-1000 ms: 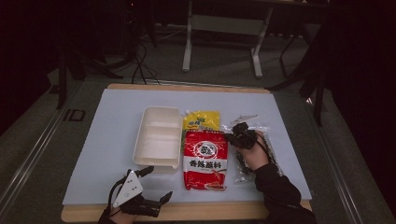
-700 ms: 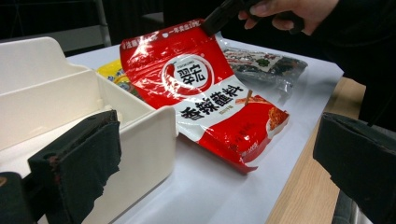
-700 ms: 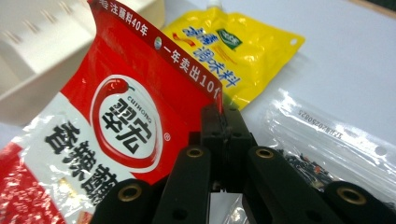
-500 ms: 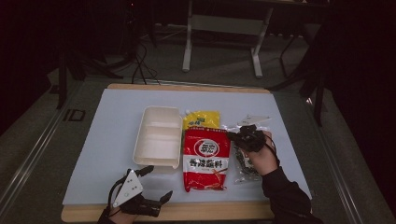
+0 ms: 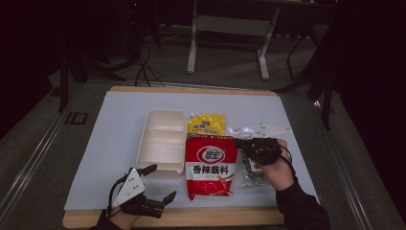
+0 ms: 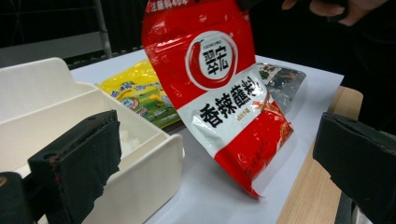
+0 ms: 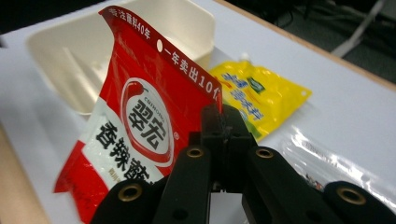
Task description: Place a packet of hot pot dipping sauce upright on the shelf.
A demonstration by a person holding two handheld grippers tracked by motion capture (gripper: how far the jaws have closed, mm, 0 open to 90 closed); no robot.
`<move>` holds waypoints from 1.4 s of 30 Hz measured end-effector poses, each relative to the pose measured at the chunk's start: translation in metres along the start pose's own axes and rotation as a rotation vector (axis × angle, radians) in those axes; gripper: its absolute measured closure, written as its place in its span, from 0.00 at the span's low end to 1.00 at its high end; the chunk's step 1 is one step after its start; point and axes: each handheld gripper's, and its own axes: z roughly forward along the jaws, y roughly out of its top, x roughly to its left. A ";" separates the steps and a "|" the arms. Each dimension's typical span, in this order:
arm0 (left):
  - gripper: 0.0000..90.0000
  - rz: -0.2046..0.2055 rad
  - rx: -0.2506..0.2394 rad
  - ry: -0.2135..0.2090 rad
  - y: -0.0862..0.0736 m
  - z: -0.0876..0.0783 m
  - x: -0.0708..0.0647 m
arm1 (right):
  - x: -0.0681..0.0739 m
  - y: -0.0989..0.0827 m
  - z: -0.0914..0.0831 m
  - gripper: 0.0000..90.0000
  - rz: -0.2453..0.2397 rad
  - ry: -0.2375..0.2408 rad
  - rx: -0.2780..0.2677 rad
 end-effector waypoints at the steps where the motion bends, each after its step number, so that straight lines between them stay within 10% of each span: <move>1: 0.03 0.005 0.000 -0.004 0.001 0.000 0.000 | 0.004 0.002 -0.004 1.00 -0.008 0.007 -0.007; 10: 0.03 0.004 0.034 -0.058 0.017 0.011 0.013 | 0.031 0.015 -0.024 1.00 -0.099 0.065 -0.055; 20: 0.24 -0.047 0.083 -0.164 0.030 0.050 0.035 | 0.037 0.018 -0.028 1.00 -0.128 0.095 -0.071; 28: 0.60 -0.024 0.082 -0.257 0.035 0.069 0.030 | 0.038 0.018 -0.034 1.00 -0.124 0.111 -0.080; 38: 1.00 -0.003 0.085 -0.266 0.038 0.067 0.025 | 0.038 0.015 -0.043 1.00 -0.112 0.122 -0.096; 42: 1.00 0.025 0.083 -0.289 0.052 0.062 0.016 | 0.037 0.016 -0.054 1.00 -0.114 0.117 -0.112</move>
